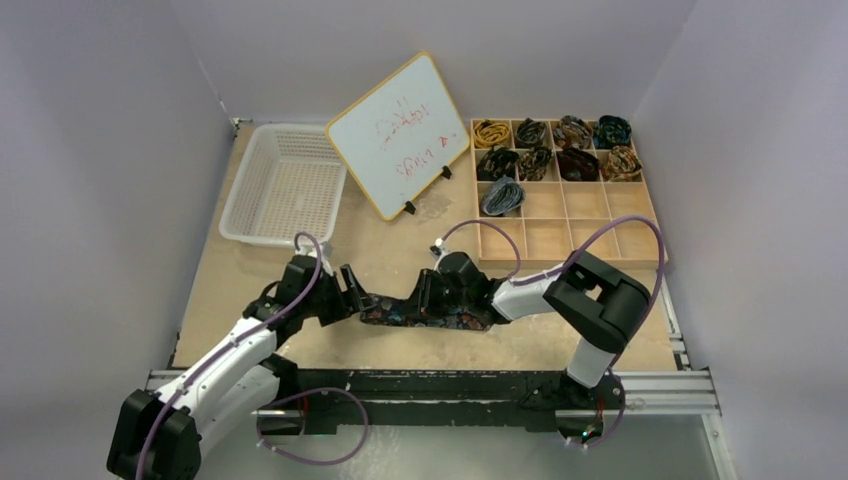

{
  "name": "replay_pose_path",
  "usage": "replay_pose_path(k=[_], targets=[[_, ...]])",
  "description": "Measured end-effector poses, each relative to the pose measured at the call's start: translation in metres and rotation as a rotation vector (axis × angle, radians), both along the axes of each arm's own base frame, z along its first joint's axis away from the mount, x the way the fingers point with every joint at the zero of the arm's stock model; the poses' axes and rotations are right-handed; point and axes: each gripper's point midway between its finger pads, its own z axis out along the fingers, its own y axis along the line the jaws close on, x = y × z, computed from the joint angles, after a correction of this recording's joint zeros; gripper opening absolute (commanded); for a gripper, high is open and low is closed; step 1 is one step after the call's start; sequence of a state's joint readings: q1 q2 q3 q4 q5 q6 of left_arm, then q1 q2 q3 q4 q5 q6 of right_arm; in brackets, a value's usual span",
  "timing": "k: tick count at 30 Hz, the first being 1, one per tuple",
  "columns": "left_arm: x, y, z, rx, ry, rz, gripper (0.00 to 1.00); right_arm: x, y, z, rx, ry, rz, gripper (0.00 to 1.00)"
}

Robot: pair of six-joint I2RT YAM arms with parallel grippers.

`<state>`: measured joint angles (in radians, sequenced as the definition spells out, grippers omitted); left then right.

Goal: Roll the ties
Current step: Roll the tie at the center of the board.

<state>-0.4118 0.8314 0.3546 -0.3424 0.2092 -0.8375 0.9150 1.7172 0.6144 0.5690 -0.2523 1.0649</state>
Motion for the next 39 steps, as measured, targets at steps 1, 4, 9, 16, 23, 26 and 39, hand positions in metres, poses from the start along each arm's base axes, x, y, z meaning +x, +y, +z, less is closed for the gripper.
replay_pose_path(k=[1, 4, 9, 16, 23, 26, 39], targets=[[-0.002, 0.000, -0.003, -0.012, 0.003, -0.003, 0.71, 0.001, 0.001, -0.001, 0.004, 0.002, 0.001, 0.29], [0.000, -0.003, -0.004, -0.037, 0.005, -0.021, 0.71, 0.003, 0.003, 0.001, 0.011, -0.001, -0.004, 0.29], [0.007, -0.008, 0.001, -0.083, -0.014, -0.048, 0.71, 0.006, 0.004, 0.000, 0.030, 0.011, -0.019, 0.28], [0.008, -0.017, 0.005, -0.145, -0.058, -0.124, 0.70, 0.011, 0.002, -0.001, 0.065, 0.036, -0.020, 0.26], [-0.006, -0.020, -0.012, -0.186, -0.004, -0.160, 0.70, 0.010, 0.002, -0.002, 0.104, 0.059, 0.000, 0.25], [-0.002, -0.023, -0.007, -0.204, -0.035, -0.171, 0.69, 0.010, 0.002, -0.002, 0.113, 0.064, 0.008, 0.25], [0.006, -0.033, 0.001, -0.260, -0.116, -0.240, 0.62, 0.010, 0.003, -0.003, 0.125, 0.070, 0.021, 0.25]])
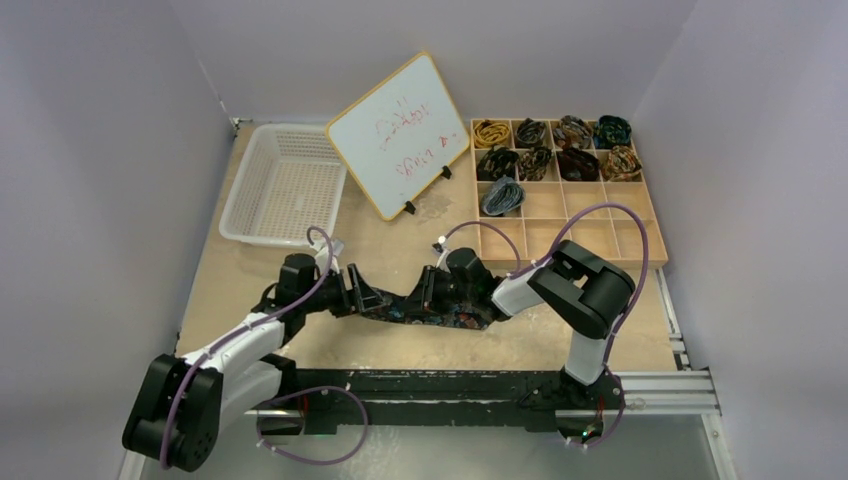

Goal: Roll the ties
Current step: Roll the tie at the center of the board.

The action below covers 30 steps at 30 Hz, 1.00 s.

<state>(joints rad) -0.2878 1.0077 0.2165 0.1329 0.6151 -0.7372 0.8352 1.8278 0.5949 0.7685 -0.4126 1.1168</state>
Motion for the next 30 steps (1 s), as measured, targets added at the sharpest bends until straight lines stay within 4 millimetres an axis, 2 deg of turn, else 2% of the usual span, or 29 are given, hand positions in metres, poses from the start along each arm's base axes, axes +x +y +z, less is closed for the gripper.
replay_pose_path(k=[8, 12, 19, 23, 27, 30], targets=[[0.000, 0.000, -0.003, 0.005, -0.004, -0.011, 0.39, -0.001, 0.001, 0.001, 0.000, 0.000, 0.011, 0.25], [0.000, 0.002, -0.004, 0.019, -0.004, -0.007, 0.34, -0.001, 0.002, 0.002, -0.002, 0.001, 0.025, 0.28], [0.005, 0.009, 0.006, 0.061, -0.010, 0.041, 0.32, -0.002, -0.001, 0.011, -0.020, -0.019, 0.034, 0.39], [0.008, 0.014, 0.011, 0.092, -0.002, 0.072, 0.31, 0.003, -0.002, 0.023, -0.030, -0.062, 0.029, 0.38], [0.013, 0.021, 0.013, 0.145, 0.009, 0.104, 0.31, 0.019, 0.000, 0.035, -0.056, -0.131, 0.004, 0.35], [0.014, 0.026, 0.012, 0.177, 0.020, 0.125, 0.30, 0.033, -0.002, 0.036, -0.111, -0.177, -0.032, 0.32]])
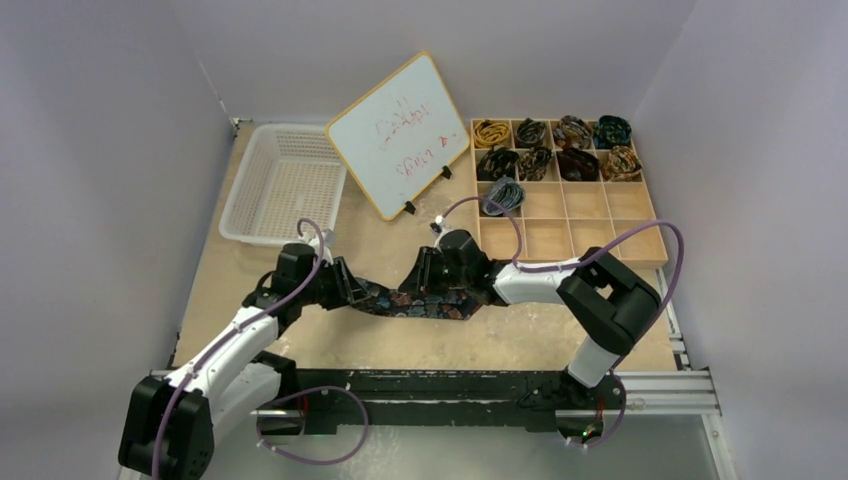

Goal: Roll the ties
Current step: Roll the tie at the center of the board.

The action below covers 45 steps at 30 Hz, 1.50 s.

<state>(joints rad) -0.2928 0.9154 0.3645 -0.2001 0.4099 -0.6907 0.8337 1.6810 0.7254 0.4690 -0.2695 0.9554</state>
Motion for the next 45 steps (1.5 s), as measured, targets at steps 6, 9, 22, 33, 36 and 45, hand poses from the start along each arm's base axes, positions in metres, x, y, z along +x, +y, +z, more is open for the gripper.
replay_pose_path(k=[6, 9, 22, 33, 36, 45], targets=[[-0.003, -0.002, 0.000, 0.057, 0.019, -0.010, 0.30, 0.009, -0.013, -0.015, -0.116, -0.024, -0.041, 0.32], [-0.005, -0.007, 0.000, 0.105, 0.028, -0.026, 0.30, 0.007, -0.020, -0.023, -0.158, -0.015, -0.044, 0.33], [0.001, 0.004, 0.016, 0.339, 0.027, 0.066, 0.30, 0.004, -0.013, 0.012, -0.071, -0.059, -0.018, 0.32], [-0.005, 0.005, 0.014, 0.517, 0.045, 0.034, 0.30, -0.007, 0.006, 0.009, 0.047, 0.015, 0.030, 0.29], [-0.007, 0.008, 0.012, 0.575, 0.055, 0.034, 0.30, -0.008, 0.006, 0.007, 0.045, 0.025, 0.028, 0.29], [-0.007, 0.011, 0.013, 0.763, 0.079, 0.081, 0.31, 0.003, -0.019, 0.012, -0.061, -0.010, -0.093, 0.28]])
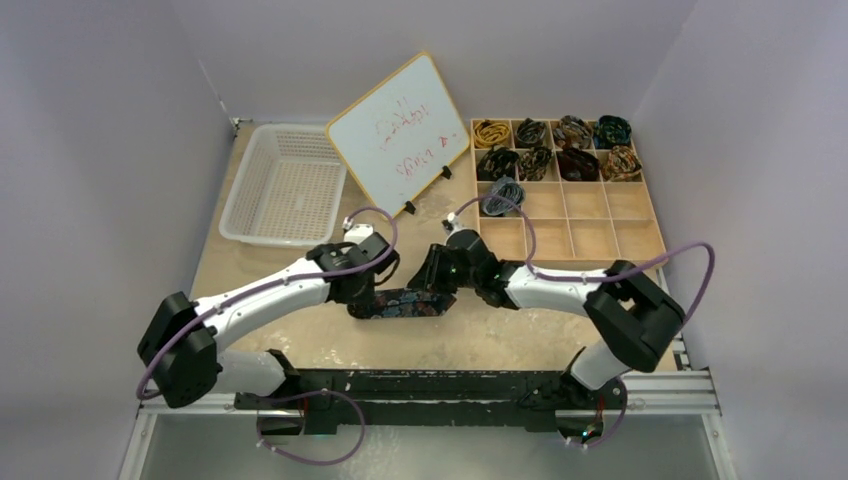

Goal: Roll the ties
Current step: Roll the tie at the center of the board.

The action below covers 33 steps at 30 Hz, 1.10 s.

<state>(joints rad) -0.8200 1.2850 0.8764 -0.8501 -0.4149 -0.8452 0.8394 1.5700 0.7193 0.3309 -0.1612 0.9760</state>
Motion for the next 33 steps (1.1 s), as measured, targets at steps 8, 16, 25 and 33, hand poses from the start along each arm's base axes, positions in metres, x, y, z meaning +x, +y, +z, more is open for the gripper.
replay_pose_path(k=[8, 16, 25, 33], targets=[[-0.003, -0.010, -0.002, 0.124, -0.003, 0.013, 0.36, 0.016, -0.029, 0.021, -0.037, -0.074, -0.147, 0.35], [-0.004, -0.033, -0.007, 0.190, 0.000, -0.027, 0.51, 0.015, -0.057, 0.005, -0.084, -0.050, -0.224, 0.40], [0.002, -0.072, -0.011, 0.118, -0.003, -0.121, 0.59, 0.011, -0.071, -0.001, -0.078, -0.033, -0.250, 0.56], [0.001, -0.116, -0.012, -0.052, 0.026, -0.238, 0.62, 0.013, -0.074, 0.011, -0.041, -0.049, -0.254, 0.67]])
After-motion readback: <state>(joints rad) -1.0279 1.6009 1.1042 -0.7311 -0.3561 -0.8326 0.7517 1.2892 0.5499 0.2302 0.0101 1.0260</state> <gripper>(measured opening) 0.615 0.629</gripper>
